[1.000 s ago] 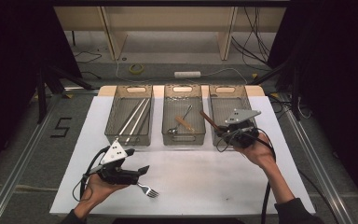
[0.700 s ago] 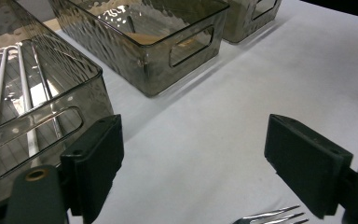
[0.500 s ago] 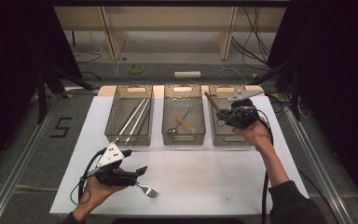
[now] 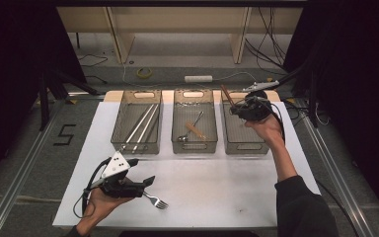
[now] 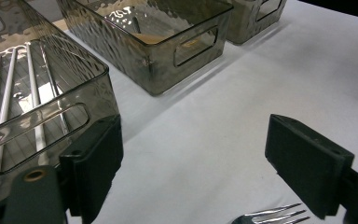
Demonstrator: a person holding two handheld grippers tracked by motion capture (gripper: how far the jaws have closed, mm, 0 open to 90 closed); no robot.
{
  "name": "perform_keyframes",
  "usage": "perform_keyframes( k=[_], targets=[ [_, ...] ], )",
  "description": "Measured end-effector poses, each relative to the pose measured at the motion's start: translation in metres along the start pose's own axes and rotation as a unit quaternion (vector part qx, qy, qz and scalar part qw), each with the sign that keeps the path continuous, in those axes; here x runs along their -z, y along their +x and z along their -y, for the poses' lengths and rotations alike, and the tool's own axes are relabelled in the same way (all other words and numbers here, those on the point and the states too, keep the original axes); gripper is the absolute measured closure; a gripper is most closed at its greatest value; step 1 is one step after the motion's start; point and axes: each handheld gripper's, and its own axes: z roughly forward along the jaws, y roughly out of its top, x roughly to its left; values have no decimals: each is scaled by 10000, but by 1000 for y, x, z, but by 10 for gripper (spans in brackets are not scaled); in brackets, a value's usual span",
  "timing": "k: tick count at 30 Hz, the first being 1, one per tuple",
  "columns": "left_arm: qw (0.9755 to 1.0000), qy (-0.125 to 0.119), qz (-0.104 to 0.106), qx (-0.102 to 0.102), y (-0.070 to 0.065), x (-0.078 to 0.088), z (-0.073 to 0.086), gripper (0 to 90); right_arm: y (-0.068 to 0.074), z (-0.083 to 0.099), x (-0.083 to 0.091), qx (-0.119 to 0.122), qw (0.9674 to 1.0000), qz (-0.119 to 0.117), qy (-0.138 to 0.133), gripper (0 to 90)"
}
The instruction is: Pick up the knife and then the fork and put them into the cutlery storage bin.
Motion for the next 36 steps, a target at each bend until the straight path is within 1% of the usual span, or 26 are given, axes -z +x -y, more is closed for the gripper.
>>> perform_keyframes(
  k=[4,7,16,24,29,33,36],
  targets=[
    [10000,1,5,13,0,0,0,185,-5,-3,-6,-102,9999,91,17,782],
    [10000,1,10,17,0,0,0,185,-9,-4,-11,-202,9997,118,31,782],
    [10000,-18,11,31,1,0,0,186,-18,-1,-24,-445,9987,231,120,782],
    [10000,-5,27,43,2,0,1,185,-25,1,-30,-588,9976,310,168,782],
    [10000,-4,32,37,1,-1,1,186,-27,2,-34,-688,9968,372,149,781],
    [10000,5,35,51,1,-1,1,186,-29,3,-37,-742,9964,368,158,781],
    [10000,6,37,51,1,-1,1,185,-30,4,-40,-788,9958,425,179,781]
  ],
)
